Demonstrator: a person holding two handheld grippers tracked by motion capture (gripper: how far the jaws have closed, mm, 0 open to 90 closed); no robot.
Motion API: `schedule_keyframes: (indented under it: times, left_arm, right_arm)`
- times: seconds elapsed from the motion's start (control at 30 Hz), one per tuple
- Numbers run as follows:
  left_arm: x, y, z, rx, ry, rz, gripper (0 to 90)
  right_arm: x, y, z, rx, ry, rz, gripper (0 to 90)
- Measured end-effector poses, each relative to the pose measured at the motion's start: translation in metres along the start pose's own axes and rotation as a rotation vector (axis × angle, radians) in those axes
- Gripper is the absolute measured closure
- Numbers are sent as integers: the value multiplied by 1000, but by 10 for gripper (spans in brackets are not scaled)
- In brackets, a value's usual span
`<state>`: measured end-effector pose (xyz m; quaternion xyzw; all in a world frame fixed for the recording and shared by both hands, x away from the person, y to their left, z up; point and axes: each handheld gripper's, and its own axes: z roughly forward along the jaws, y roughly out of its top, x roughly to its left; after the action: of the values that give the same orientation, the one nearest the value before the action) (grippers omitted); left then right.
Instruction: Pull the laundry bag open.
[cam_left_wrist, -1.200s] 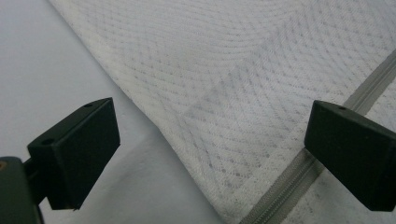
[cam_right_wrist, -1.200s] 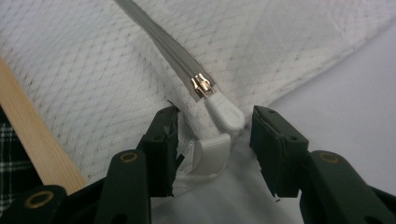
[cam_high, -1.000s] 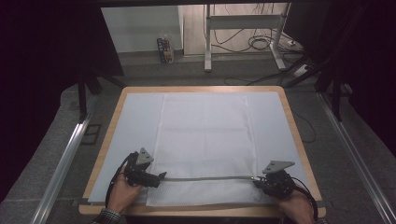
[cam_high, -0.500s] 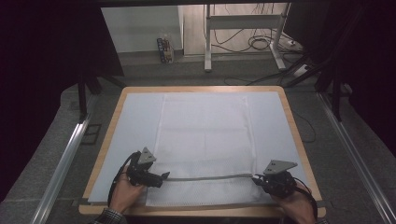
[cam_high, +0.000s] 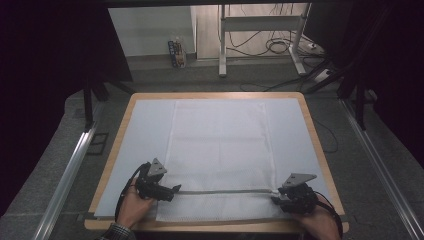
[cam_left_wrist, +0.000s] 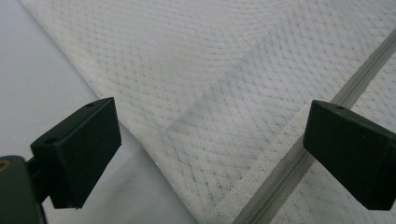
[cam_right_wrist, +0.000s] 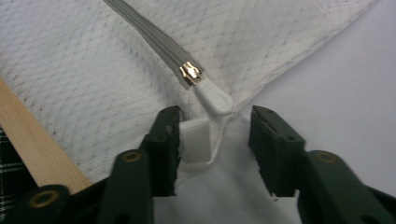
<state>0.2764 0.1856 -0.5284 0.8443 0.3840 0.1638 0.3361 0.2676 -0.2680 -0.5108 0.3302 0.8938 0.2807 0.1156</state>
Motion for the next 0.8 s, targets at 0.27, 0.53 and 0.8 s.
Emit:
schedule_keyframes:
  times: [0.27, 0.53, 0.8]
  left_arm:
    - [-3, 4, -1, -10, -25, -12, 44]
    - [-11, 19, 3, -29, -78, -6, 52]
    - [-29, 40, 14, -24, -155, 30, 56]
  right_arm:
    - [0, 1, -1, -1, 47, 6, 844]
    - [4, 4, -3, -11, 17, -59, 842]
    - [4, 6, -5, -28, 17, -69, 837]
